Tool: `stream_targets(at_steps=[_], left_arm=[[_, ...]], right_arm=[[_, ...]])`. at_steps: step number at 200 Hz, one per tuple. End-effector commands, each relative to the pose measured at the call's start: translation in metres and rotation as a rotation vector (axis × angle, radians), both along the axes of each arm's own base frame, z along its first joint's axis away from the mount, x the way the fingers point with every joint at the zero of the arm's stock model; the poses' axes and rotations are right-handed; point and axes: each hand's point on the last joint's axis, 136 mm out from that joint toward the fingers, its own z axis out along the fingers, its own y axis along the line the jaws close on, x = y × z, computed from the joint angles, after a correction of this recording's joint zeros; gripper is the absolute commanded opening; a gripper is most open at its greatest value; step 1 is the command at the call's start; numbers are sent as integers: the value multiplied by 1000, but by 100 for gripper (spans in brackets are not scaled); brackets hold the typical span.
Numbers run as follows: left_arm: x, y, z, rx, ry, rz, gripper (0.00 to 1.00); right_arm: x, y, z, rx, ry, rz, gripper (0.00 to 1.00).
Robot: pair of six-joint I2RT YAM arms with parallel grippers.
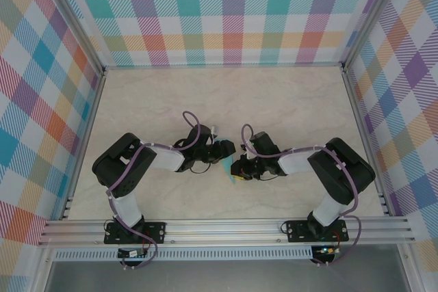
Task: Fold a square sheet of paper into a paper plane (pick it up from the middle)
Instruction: Fold the wing for the fifth time at the center of the table.
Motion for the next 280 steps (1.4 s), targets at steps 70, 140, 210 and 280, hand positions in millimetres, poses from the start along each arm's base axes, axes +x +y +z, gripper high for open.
stream_targets(at_steps=[70, 140, 210, 280], left_arm=[[-8, 7, -21, 58, 51, -10, 53], [-9, 6, -22, 59, 55, -19, 53], [-10, 6, -24, 64, 62, -18, 53], [-9, 7, -27, 74, 75, -4, 53]], right_arm=[[-8, -5, 7, -54, 14, 14, 17], [11, 4, 13, -55, -3, -22, 19], [5, 4, 7, -39, 29, -13, 9], [-15, -3, -17, -83, 104, 35, 11]])
